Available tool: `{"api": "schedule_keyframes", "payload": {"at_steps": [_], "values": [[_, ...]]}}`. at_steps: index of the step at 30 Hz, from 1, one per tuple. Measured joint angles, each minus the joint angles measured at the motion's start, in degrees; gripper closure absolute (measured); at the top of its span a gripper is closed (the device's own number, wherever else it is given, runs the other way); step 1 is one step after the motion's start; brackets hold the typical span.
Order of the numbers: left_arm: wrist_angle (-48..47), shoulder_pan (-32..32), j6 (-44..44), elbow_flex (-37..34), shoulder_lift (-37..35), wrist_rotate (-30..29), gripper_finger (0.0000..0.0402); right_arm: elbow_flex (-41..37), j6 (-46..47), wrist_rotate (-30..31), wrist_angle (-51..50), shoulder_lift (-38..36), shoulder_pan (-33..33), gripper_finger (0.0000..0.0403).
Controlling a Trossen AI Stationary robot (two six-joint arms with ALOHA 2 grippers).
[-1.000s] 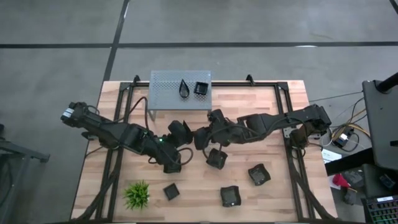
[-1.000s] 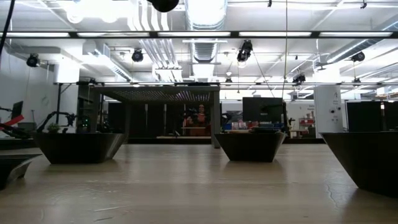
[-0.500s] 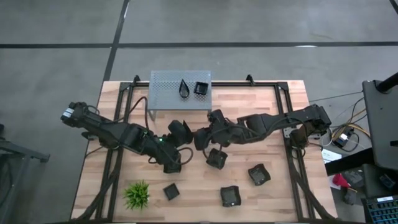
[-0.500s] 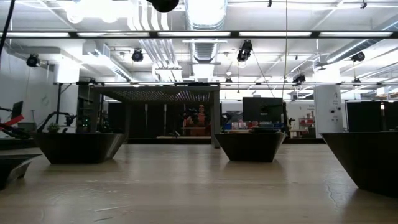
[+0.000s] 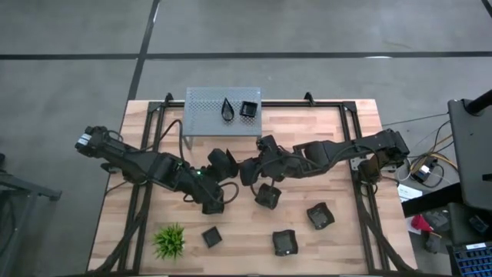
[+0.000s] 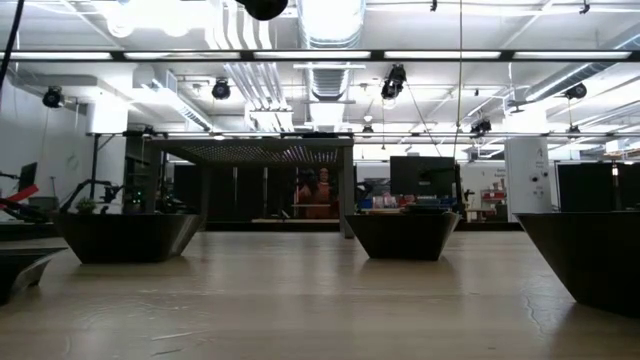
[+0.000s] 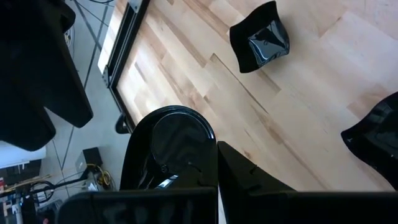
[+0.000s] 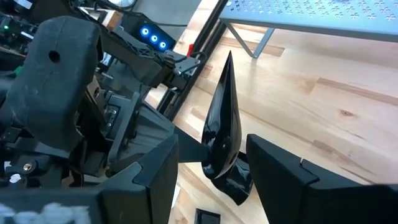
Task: Pick & Place Mini shaped plates
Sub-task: Stack the drop-shaped plate on the other drop plate on the shelf
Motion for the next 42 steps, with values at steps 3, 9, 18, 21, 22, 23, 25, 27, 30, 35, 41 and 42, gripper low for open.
{"api": "schedule_keyframes", "payload": {"at_steps": [3, 9, 18, 21, 22, 23, 25, 27, 30, 35, 41, 42], "values": [[0.0, 0.0, -0.2, 0.0, 0.0, 0.0, 0.0401, 0.0, 0.3, 0.0, 0.0, 0.0, 0.0, 0.0216], [-0.1, 0.0, -0.4, 0.0, 0.0, 0.0, 0.0401, 0.0, 0.5, 0.0, -0.1, 0.0, 0.0, 0.0216], [-1.0, 0.1, -0.5, 0.0, 0.0, 0.1, 0.0402, -0.6, 4.1, -1.1, -2.4, 0.2, 0.3, 0.0216], [-1.0, 0.1, -0.5, 0.0, 0.0, 0.2, 0.0402, -0.9, 4.1, -1.1, -2.5, 0.8, 0.1, 0.0216], [-1.0, 0.2, -0.5, 0.0, 0.0, 0.3, 0.0401, -1.4, 3.9, -1.1, -2.0, 1.0, 0.0, 0.0216], [-0.9, 0.2, -0.5, 0.0, 0.0, 0.3, 0.0401, -1.8, 3.7, -1.0, -0.6, 1.5, -0.1, 0.0216], [-0.9, 0.2, -0.5, 0.0, 0.0, 0.3, 0.0401, -2.1, 3.7, -0.6, 0.6, 1.8, -0.2, 0.0216], [-0.9, 0.2, -0.5, 0.0, 0.0, 0.3, 0.0401, -2.3, 3.7, -0.6, 0.8, 2.4, -0.2, 0.0216], [-0.9, 0.2, -0.5, 0.0, 0.0, 0.4, 0.0401, -2.2, 3.5, -0.6, 1.8, 3.2, -0.1, 0.0216], [-1.1, 0.2, -0.6, 0.0, 0.0, 0.4, 0.0402, -2.3, 3.8, 0.0, 2.2, 4.2, -0.2, 0.0216], [-1.3, 0.2, -0.6, 0.0, 0.0, 0.4, 0.0401, -2.2, 3.9, 1.5, 2.5, 4.1, -0.4, 0.0229], [-1.3, 0.2, -0.6, 0.0, 0.0, 0.4, 0.0402, -2.1, 3.9, 1.5, 2.5, 4.1, -0.6, 0.0233]]}}
